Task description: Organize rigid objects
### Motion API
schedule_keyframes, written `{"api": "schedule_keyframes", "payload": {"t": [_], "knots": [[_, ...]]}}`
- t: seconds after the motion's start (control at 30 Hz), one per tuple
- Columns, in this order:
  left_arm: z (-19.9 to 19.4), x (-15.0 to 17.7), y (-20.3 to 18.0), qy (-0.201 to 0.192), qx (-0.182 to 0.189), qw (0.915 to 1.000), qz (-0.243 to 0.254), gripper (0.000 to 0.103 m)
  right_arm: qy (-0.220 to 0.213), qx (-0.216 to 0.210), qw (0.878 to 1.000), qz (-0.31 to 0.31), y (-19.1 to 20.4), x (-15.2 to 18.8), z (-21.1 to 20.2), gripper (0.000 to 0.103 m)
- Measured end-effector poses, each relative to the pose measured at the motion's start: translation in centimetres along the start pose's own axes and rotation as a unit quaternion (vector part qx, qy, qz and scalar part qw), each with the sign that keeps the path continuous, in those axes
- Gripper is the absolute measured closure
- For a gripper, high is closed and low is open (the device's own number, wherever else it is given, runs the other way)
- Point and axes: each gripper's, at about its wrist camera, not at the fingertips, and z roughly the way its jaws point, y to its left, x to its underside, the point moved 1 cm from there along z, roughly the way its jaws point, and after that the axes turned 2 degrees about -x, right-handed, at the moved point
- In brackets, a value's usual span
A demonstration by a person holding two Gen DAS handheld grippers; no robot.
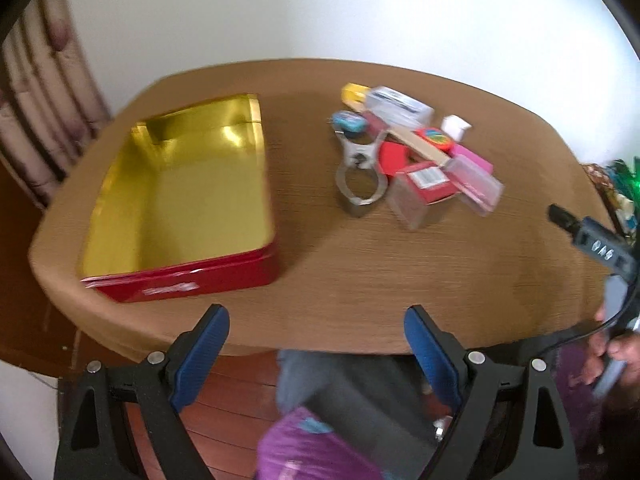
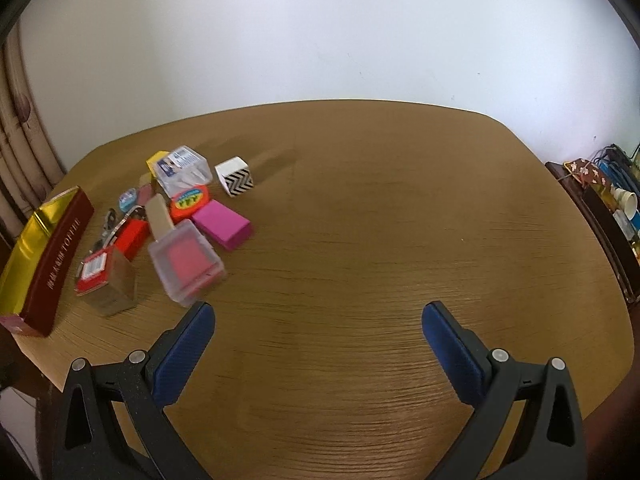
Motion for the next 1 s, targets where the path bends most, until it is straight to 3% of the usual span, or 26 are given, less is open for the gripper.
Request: {"api": "schedule_keyframes", "payload": {"t": [0.2,0.33,0.43,0.6,1.0], "knots": [[2.1,-3.3,-3.3,0.041,0.050,0.9979,-0.008,0.012,0.024,-0.011,0.999,0.020,-1.7,0.4,1.7,0.000],[4.2,-5.4,-4.8,0.084,0.088,0.9917,-0.042,0.012,0.037,-0.019,0.998,0.037,-2.9,0.5,2.6,0.000],[4.7,-6.5,-5.3,0.093,0.116,0.9869,-0.063,0.012,0.043,-0.022,0.998,0.040,-3.0,0.6,3.0,0.000],[5.3,-8.2,-6.1,0.088,0.095,0.9893,-0.068,0.012,0.060,-0.031,0.996,0.054,-3.7,0.9,4.0,0.000],[7.8,-10.0,-5.7,0.121,0.064,0.9860,-0.096,0.012,0.054,-0.028,0.998,0.029,-3.3,1.2,4.3,0.000]]}}
